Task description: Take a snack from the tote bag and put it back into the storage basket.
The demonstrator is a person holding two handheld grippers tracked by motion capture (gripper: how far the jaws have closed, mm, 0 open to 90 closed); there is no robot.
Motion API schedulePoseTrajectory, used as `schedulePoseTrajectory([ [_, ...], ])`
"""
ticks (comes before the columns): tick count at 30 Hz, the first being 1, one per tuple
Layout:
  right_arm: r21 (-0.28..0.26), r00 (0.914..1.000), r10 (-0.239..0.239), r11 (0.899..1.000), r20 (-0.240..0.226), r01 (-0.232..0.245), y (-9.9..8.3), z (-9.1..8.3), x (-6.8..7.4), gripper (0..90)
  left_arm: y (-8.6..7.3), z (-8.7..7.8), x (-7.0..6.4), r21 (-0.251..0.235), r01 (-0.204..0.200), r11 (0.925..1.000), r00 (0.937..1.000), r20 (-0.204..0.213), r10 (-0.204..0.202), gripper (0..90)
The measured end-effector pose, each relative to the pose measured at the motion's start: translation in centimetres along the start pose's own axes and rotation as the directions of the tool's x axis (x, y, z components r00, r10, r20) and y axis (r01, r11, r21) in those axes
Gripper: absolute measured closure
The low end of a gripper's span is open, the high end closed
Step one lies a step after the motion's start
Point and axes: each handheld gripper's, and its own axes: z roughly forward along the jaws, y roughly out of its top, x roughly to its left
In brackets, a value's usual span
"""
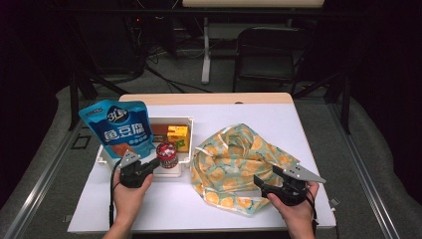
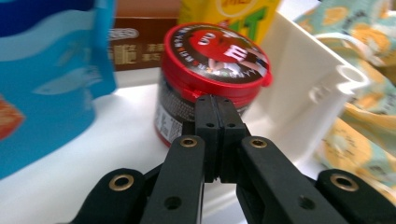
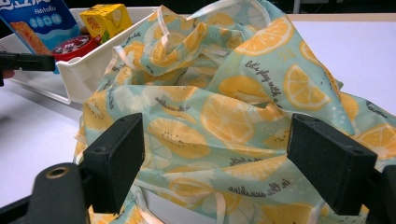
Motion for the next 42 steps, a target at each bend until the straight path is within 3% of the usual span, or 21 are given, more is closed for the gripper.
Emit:
schedulePoseTrajectory([
  [6,0.008,1.0,-0.007,1.0,0.0,0.007,-0.1,0.1,0.2,19.2,0.7,0.2,1.7,-0.013,0.044,0.9989,0.998,-0.044,-0.045,89.7],
  [14,0.012,1.0,0.003,1.0,0.007,-0.003,-0.3,0.3,0.1,19.5,1.4,0.4,2.7,-0.09,0.111,0.9897,0.9913,-0.061,-0.117,88.0],
  [21,0.018,0.9999,-0.002,1.0,0.013,0.002,-0.4,0.3,-0.1,19.7,1.9,0.0,2.8,-0.119,0.093,0.9885,0.9922,-0.072,-0.102,89.9],
  [27,0.025,0.9999,-0.008,1.0,0.008,0.008,-0.4,0.4,0.1,19.8,2.6,0.6,2.5,-0.135,0.097,0.9861,0.9935,-0.046,-0.104,87.9],
  [29,0.02,0.9999,-0.006,1.0,0.011,0.006,-0.4,0.4,0.1,19.8,2.7,0.5,2.2,-0.149,0.097,0.9841,0.9934,-0.047,-0.105,84.3],
  [31,0.014,0.9999,-0.001,1.0,0.013,0.001,-0.4,0.4,0.0,19.8,2.6,0.5,1.6,-0.142,0.075,0.987,0.996,-0.037,-0.081,76.6],
  [36,0.018,0.9999,-0.001,1.0,0.014,0.001,-0.5,0.4,-0.1,19.8,2.0,0.8,0.0,-0.135,0.034,0.9903,0.9952,-0.086,-0.045,36.9],
  [39,0.022,0.9999,-0.007,1.0,0.011,0.007,-0.5,0.4,0.1,19.8,1.9,1.8,-1.0,-0.091,0.008,0.9959,0.9933,-0.114,-0.018,20.8],
  [42,0.023,0.9999,-0.013,1.0,0.009,0.013,-0.5,0.5,0.2,19.8,1.8,3.0,-1.5,-0.038,-0.012,0.9992,0.9924,-0.123,0.007,15.7],
])
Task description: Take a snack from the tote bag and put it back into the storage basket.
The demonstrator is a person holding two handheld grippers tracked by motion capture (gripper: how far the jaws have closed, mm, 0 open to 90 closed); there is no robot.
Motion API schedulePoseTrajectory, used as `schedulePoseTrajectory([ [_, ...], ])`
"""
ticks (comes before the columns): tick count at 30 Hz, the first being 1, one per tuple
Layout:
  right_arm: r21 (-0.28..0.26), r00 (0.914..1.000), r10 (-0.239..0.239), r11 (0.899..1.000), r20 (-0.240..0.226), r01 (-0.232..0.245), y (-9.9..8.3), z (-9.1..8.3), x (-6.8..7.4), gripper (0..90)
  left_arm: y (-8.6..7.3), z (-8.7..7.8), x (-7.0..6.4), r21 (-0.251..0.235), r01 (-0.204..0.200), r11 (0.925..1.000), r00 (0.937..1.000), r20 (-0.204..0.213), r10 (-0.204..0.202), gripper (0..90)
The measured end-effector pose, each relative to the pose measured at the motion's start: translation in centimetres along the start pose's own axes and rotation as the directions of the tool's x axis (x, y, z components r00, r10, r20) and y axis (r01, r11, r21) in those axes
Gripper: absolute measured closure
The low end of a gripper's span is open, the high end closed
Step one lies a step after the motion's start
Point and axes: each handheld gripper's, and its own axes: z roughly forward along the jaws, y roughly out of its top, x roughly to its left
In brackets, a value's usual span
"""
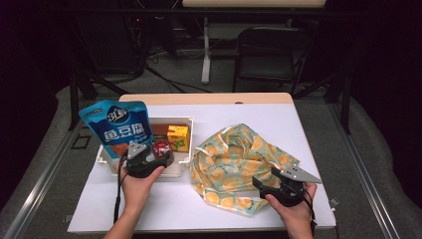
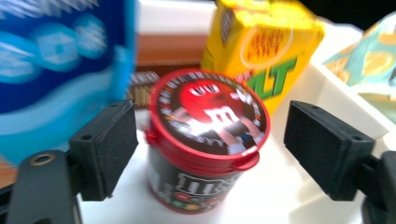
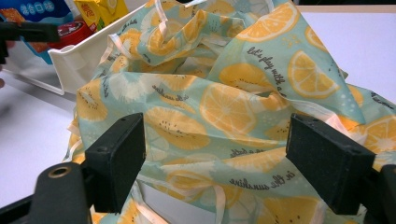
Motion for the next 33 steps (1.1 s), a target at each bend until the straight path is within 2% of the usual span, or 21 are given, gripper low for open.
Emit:
schedulePoseTrajectory([
  [3,-0.001,1.0,0.005,1.0,0.0,-0.005,0.0,0.0,-0.1,19.8,0.0,0.9,-0.2,0.037,-0.015,0.9992,0.9996,-0.024,0.016,16.3],
  [5,0.005,1.0,0.004,1.0,0.004,-0.004,-0.1,0.0,-0.2,19.9,0.0,1.3,-0.1,0.039,-0.009,0.9992,0.9994,-0.032,0.01,19.1],
  [6,0.003,1.0,0.005,1.0,0.004,-0.005,-0.1,0.1,-0.2,19.9,-0.1,1.4,0.0,0.039,-0.015,0.9991,0.9992,-0.037,0.017,23.6],
  [8,0.006,1.0,0.007,1.0,0.005,-0.007,-0.1,0.1,-0.2,19.9,-0.1,1.3,-0.1,0.035,-0.033,0.9989,0.9987,-0.038,0.034,24.4],
  [13,0.01,1.0,0.005,1.0,0.003,-0.005,-0.1,0.2,-0.2,19.9,-0.5,0.9,-1.1,0.038,-0.056,0.9977,0.9984,-0.005,0.057,24.6],
  [16,0.012,1.0,0.005,1.0,0.003,-0.005,-0.1,0.3,-0.2,19.8,-0.4,0.7,-1.4,0.047,-0.043,0.998,0.999,0.01,0.043,23.8],
  [19,0.011,1.0,0.004,1.0,0.005,-0.004,-0.2,0.2,-0.2,19.8,0.0,-0.4,-1.0,0.018,-0.033,0.9993,0.9982,0.05,0.032,15.5],
  [21,0.013,1.0,0.005,1.0,0.004,-0.005,-0.2,0.2,-0.3,19.8,0.2,-1.3,-0.8,-0.006,-0.039,0.9992,0.997,0.067,0.039,15.1],
  [23,0.009,0.9999,0.011,1.0,0.004,-0.011,-0.2,0.2,-0.4,19.8,0.4,-2.7,-0.4,-0.06,-0.036,0.9975,0.9955,0.086,0.041,17.2],
  [25,0.015,0.9999,0.009,1.0,0.007,-0.009,-0.2,0.2,-0.4,19.8,0.3,-3.7,0.0,-0.101,-0.045,0.9939,0.9936,0.099,0.055,29.7],
  [27,0.008,1.0,0.009,1.0,0.003,-0.009,-0.2,0.3,-0.3,19.8,-0.1,-4.5,0.9,-0.137,-0.006,0.9905,0.9905,0.135,0.025,49.2],
  [28,0.01,1.0,0.007,1.0,0.005,-0.007,-0.2,0.2,-0.3,19.8,-0.2,-4.6,1.2,-0.139,0.001,0.9903,0.9911,0.132,0.017,56.9],
  [29,0.011,1.0,0.006,1.0,0.004,-0.006,-0.2,0.2,-0.3,19.8,-0.3,-4.6,1.6,-0.132,0.02,0.9911,0.9921,0.125,-0.004,66.0],
  [30,0.01,1.0,0.006,1.0,0.003,-0.006,-0.2,0.3,-0.3,19.8,-0.4,-4.4,2.1,-0.103,0.055,0.9932,0.9917,0.121,-0.042,73.7],
  [31,0.01,1.0,0.005,1.0,0.003,-0.005,-0.2,0.3,-0.3,19.8,-0.5,-4.2,2.3,-0.086,0.072,0.9937,0.9926,0.104,-0.063,80.6],
  [32,0.01,1.0,0.004,1.0,0.003,-0.004,-0.2,0.3,-0.3,19.8,-0.7,-3.9,2.6,-0.064,0.089,0.994,0.9946,0.059,-0.085,85.8],
  [33,0.01,1.0,0.004,1.0,0.004,-0.004,-0.2,0.3,-0.3,19.8,-0.8,-3.6,2.7,-0.056,0.104,0.993,0.9935,0.054,-0.101,89.4],
])
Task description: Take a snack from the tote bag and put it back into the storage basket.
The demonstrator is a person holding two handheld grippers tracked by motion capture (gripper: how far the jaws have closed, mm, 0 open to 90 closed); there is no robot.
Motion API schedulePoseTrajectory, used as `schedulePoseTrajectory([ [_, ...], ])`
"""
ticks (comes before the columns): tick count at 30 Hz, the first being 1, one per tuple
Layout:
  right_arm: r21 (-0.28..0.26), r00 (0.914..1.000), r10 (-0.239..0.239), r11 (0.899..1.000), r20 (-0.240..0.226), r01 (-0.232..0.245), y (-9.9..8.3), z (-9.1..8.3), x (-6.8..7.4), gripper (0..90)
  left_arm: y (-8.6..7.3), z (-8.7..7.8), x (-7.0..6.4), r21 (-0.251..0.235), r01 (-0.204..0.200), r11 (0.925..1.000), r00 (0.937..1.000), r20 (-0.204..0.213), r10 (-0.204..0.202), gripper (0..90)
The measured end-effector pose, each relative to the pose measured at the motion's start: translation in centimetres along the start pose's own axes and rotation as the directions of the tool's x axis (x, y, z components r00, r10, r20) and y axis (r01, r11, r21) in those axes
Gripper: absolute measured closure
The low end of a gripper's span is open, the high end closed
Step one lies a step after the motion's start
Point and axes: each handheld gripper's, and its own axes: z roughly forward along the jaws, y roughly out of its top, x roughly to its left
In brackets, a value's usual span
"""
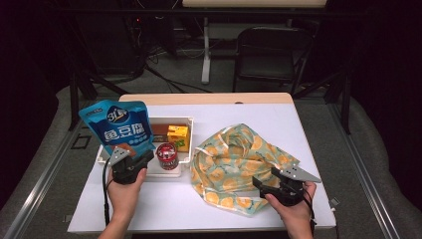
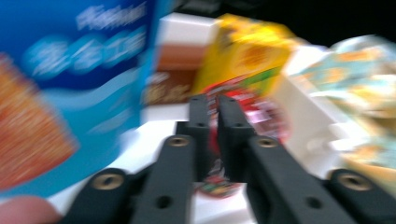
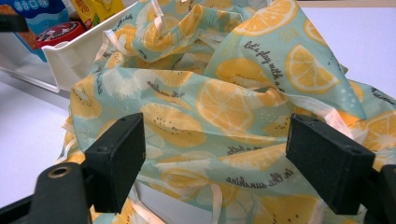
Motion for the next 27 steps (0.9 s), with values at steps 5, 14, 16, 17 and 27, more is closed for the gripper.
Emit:
schedulePoseTrajectory([
  [5,-0.008,1.0,-0.004,1.0,0.009,0.004,0.0,-0.1,-0.1,19.9,-0.4,1.9,0.0,0.064,0.003,0.9979,0.9998,-0.02,-0.002,90.0],
  [14,-0.01,0.9999,-0.008,1.0,0.013,0.009,-0.1,0.0,0.0,19.9,-0.2,3.4,-0.9,0.082,0.006,0.9966,1.0,-0.008,-0.006,90.0],
  [16,-0.008,0.9998,-0.01,1.0,0.016,0.01,-0.1,-0.1,0.0,19.9,-0.3,3.8,-1.4,0.085,0.006,0.9964,1.0,-0.002,-0.006,90.0],
  [17,-0.008,0.9998,-0.01,1.0,0.017,0.01,-0.1,0.0,0.1,19.9,-0.3,4.0,-1.6,0.086,0.006,0.9963,1.0,-0.001,-0.006,90.0],
  [27,-0.009,0.9998,-0.012,1.0,0.017,0.012,-0.2,0.0,0.0,19.9,-0.1,4.8,-2.5,0.091,0.002,0.9959,1.0,-0.002,-0.002,89.9],
])
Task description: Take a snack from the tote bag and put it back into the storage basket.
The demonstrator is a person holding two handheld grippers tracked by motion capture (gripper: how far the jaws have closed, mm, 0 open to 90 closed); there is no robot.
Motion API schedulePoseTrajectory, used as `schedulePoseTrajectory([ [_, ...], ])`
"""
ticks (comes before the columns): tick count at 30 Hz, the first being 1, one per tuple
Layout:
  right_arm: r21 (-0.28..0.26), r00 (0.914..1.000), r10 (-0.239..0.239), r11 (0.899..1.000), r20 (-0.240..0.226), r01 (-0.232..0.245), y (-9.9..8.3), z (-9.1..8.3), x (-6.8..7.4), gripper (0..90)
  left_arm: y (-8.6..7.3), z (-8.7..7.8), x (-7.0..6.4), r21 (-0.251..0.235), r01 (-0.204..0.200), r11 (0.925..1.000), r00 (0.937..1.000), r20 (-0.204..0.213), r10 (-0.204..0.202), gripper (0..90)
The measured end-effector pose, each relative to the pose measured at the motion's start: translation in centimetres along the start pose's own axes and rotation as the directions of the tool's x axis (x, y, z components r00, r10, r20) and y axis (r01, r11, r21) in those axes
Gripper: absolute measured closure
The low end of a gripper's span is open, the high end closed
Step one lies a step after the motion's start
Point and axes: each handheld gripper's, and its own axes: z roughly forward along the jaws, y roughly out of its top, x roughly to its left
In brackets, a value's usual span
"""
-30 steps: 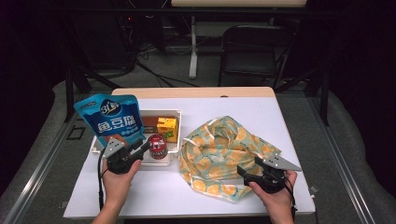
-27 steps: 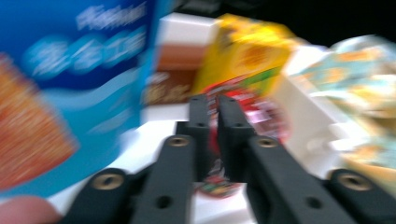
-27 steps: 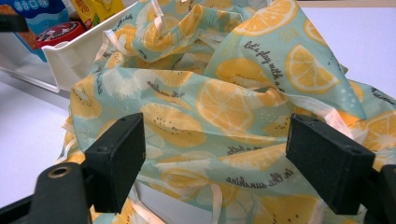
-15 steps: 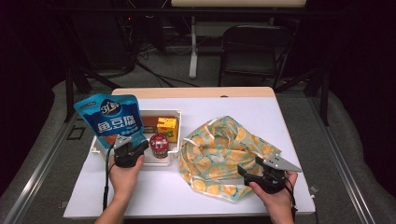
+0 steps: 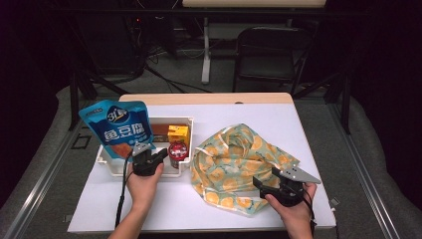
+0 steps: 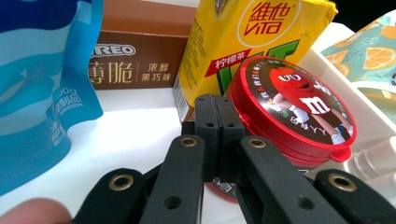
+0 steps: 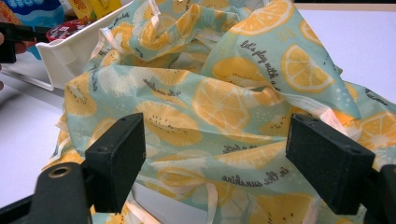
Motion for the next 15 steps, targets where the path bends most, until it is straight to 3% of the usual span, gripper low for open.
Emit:
schedulePoseTrajectory([
  [4,-0.003,1.0,0.002,1.0,0.004,-0.002,0.0,-0.1,-0.2,19.8,-0.2,-0.4,0.4,-0.016,0.009,0.9998,0.9999,-0.01,-0.009,81.9],
  [9,-0.004,1.0,-0.004,1.0,0.008,0.004,0.0,-0.2,-0.2,19.6,-0.8,-1.8,0.2,-0.043,-0.077,0.9961,0.9965,-0.035,0.076,63.0],
  [11,-0.009,0.9999,-0.007,1.0,0.01,0.007,0.0,-0.2,-0.3,19.4,-1.0,-2.3,0.1,-0.031,-0.09,0.9955,0.9958,-0.023,0.089,54.8],
  [15,-0.015,0.9998,-0.012,1.0,0.015,0.012,0.2,-0.5,-0.5,19.0,-1.1,-3.7,0.4,-0.048,-0.068,0.9965,0.9962,0.051,0.071,40.9],
])
